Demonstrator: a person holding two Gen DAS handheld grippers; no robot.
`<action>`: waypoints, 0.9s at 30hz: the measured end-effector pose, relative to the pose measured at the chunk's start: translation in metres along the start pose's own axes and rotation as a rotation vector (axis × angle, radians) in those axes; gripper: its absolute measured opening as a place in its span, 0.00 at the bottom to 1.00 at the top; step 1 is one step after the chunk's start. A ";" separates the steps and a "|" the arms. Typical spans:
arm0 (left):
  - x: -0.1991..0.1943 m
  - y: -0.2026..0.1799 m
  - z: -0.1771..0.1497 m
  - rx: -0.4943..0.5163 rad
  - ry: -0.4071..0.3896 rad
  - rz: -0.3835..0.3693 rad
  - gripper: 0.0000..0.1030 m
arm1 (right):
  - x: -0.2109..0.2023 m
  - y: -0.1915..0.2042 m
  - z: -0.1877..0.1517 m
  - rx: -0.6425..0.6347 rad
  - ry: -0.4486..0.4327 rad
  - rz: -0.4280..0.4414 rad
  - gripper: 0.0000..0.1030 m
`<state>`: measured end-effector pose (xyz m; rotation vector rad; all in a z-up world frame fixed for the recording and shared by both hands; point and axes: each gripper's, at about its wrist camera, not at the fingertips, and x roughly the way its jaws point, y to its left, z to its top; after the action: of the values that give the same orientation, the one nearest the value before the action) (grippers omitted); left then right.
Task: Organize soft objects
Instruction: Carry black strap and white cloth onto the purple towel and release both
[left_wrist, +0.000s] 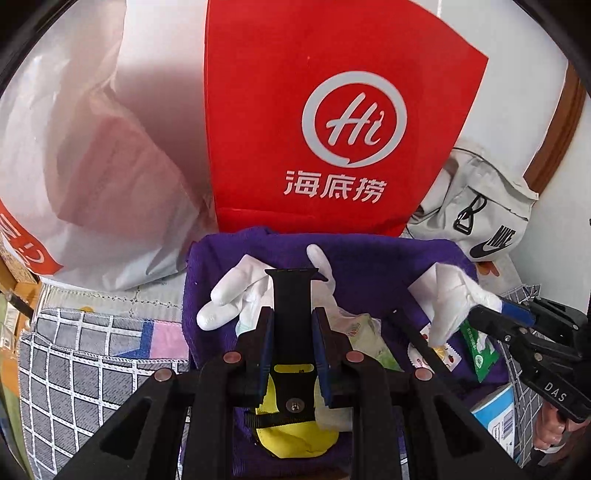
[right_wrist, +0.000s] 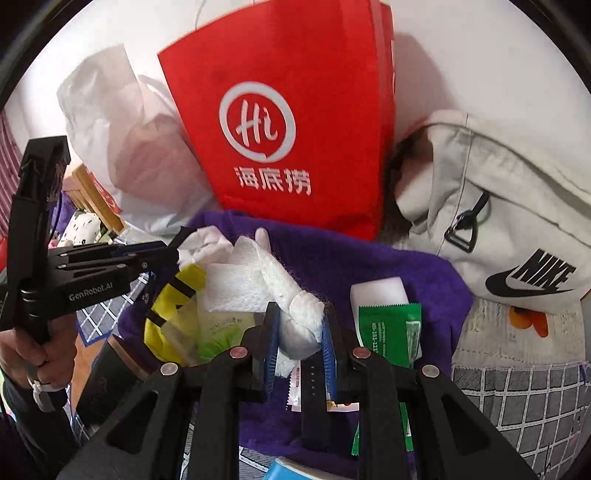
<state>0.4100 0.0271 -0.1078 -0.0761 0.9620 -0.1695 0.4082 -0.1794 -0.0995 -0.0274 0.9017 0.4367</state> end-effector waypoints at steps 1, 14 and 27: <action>0.002 0.000 0.000 -0.001 0.006 0.000 0.19 | 0.003 -0.001 0.000 0.001 0.009 0.001 0.20; 0.019 0.003 -0.001 -0.004 0.055 -0.014 0.19 | 0.049 -0.002 -0.013 -0.008 0.158 -0.017 0.21; 0.022 0.002 0.000 0.001 0.069 -0.018 0.19 | 0.064 0.002 -0.015 -0.009 0.202 -0.012 0.22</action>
<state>0.4219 0.0252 -0.1258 -0.0782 1.0303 -0.1901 0.4306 -0.1576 -0.1570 -0.0863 1.0974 0.4324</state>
